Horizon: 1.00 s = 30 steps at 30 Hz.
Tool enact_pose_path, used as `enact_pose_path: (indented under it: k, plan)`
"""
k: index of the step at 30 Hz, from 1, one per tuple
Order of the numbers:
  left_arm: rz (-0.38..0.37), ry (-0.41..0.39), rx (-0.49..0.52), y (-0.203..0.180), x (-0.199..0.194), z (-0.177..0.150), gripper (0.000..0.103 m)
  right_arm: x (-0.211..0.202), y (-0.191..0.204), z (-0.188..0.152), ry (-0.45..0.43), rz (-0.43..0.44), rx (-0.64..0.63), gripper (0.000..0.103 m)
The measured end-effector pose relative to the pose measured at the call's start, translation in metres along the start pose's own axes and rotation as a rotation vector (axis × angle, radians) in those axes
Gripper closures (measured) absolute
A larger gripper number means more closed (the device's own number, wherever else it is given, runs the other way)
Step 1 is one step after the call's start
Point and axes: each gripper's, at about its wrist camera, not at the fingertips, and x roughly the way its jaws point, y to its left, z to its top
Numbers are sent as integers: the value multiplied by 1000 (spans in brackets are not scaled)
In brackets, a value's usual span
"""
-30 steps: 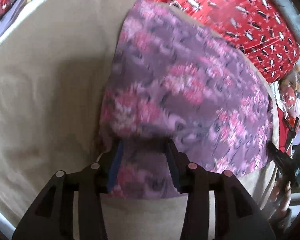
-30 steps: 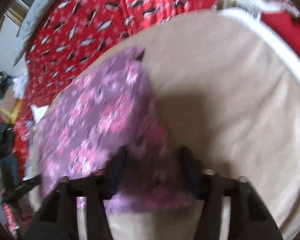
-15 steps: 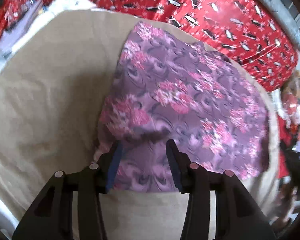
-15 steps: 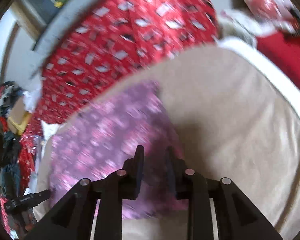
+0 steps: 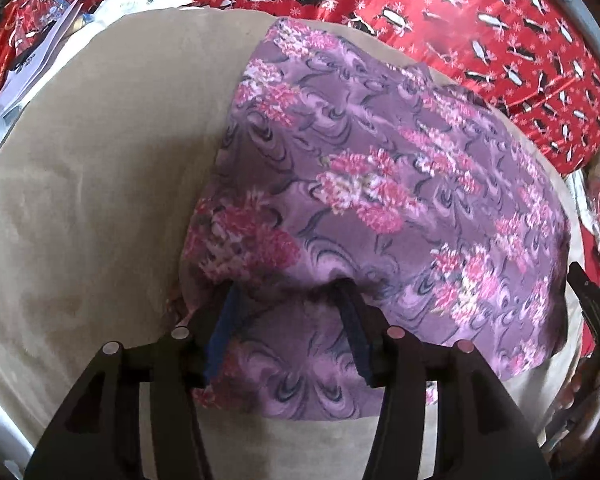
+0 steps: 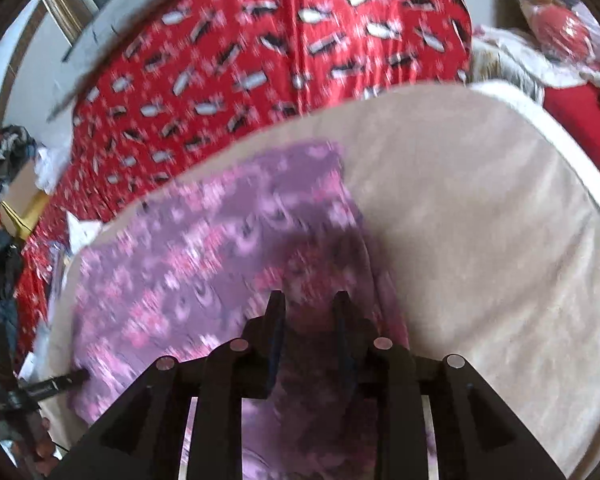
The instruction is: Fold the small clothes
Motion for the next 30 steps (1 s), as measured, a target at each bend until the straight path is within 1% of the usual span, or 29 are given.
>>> enact_pose_path:
  k: [1,3,5,7,8,9,10,11,12,13,14,15,16,17,18,19,20,21,22,23,24,25,26,27,28,29,30]
  plan:
    - [-1,1,2,0,0,2,53,2,3,4,-3,-7,-6,72]
    - [2,5,13,-7,4,9,53,6,-1,12,-1,-27,-15,64]
    - [7,7,28,-13,8,19,53,16,-2,24,10,-55,-2,61]
    - [-3,1,28,-12,1,24,53,32,-15,33,37,-83,56,59]
    - [-22,-26,24,-15,-4,33,53,40,-22,35,61,-91,92,54]
    - [-48,-54,19,-14,-13,37,53,47,-31,37,89,-87,131,53]
    - [-84,-96,19,-14,-24,43,53,49,-34,37,94,-71,156,53]
    - [-93,-123,27,-16,-31,50,48,50,-37,41,76,-37,185,53]
    - [-85,-147,46,-18,-34,59,37,49,-38,44,65,-6,190,53]
    - [-69,-156,61,-20,-34,67,33,50,-37,48,63,41,188,54]
    - [-44,-162,71,-21,-29,81,32,52,-34,54,68,90,178,63]
    - [-25,-166,74,-23,-24,90,32,52,-31,57,63,98,168,78]
    - [-4,-167,75,-24,-17,100,32,51,-28,61,49,99,152,86]
    - [18,-162,78,-26,-8,110,32,48,-25,64,36,110,141,99]
    - [44,-154,80,-27,4,120,32,43,-24,67,-6,130,130,99]
    - [83,-146,76,-25,15,125,32,38,-25,67,-46,124,122,99]
    - [117,-129,70,-20,26,127,32,37,-28,67,-63,104,118,99]
    - [138,-97,63,-15,37,126,32,42,-31,66,-46,74,122,99]
    - [161,-47,53,-8,52,123,29,54,-36,65,7,37,131,99]
    - [138,-10,25,1,64,123,25,67,-42,62,87,19,139,99]
    - [109,-29,-3,7,62,123,23,69,-42,60,99,9,135,98]
    - [78,-35,-28,13,56,123,23,63,-38,60,69,-11,121,96]
    - [61,-26,-39,16,52,123,24,51,-31,61,15,-32,93,91]
    - [39,-20,-54,19,46,121,24,43,-25,61,-25,-29,72,91]
    - [11,-36,-63,20,39,117,24,33,-17,60,-76,-5,47,91]
    - [-3,-56,-66,20,33,112,24,29,-13,60,-99,11,32,91]
    - [-1,-68,-59,17,31,107,24,27,-7,57,-114,27,10,90]
